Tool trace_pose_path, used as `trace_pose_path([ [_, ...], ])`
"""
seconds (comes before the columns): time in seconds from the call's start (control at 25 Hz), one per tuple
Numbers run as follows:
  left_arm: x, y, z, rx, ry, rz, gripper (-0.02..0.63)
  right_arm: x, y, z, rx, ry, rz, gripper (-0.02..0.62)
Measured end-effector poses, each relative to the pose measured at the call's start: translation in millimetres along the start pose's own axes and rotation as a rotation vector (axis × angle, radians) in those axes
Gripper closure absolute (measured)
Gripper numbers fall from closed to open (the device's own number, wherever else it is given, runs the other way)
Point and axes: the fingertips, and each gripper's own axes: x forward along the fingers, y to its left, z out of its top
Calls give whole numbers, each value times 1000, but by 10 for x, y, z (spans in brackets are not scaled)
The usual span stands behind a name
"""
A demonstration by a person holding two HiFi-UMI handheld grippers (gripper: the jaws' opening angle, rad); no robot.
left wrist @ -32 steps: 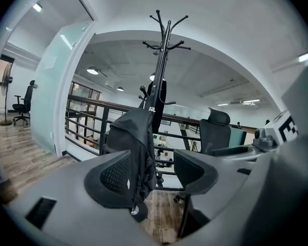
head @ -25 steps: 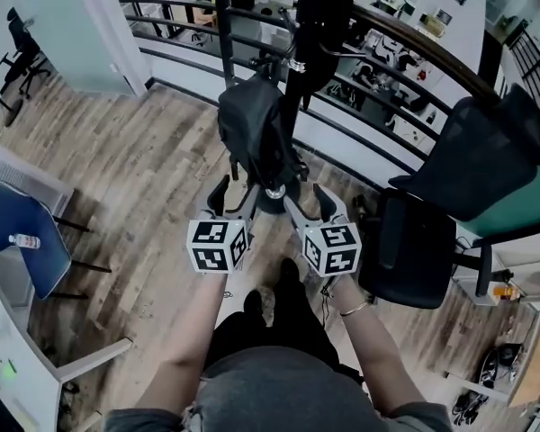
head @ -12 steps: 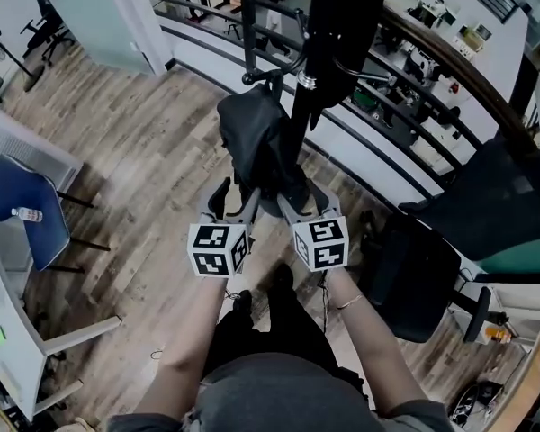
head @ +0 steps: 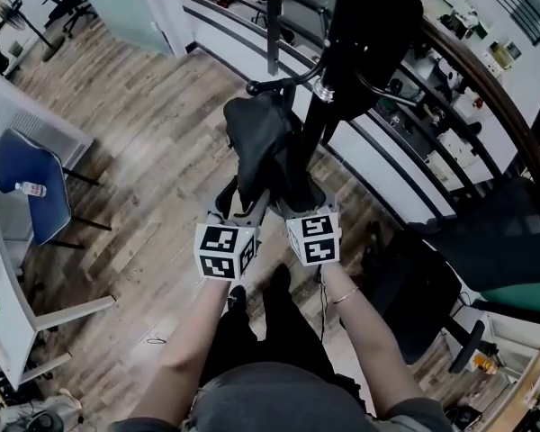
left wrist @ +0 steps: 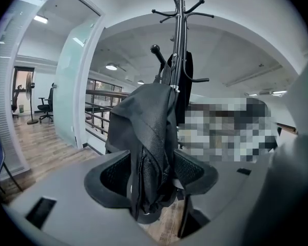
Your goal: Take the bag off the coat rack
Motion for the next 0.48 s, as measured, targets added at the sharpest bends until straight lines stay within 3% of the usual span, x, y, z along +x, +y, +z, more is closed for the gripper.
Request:
trace_pose_path([
  [0.48, 197, 66, -4, -31, 10, 29, 354, 377, -41, -94, -68, 54, 65, 233],
])
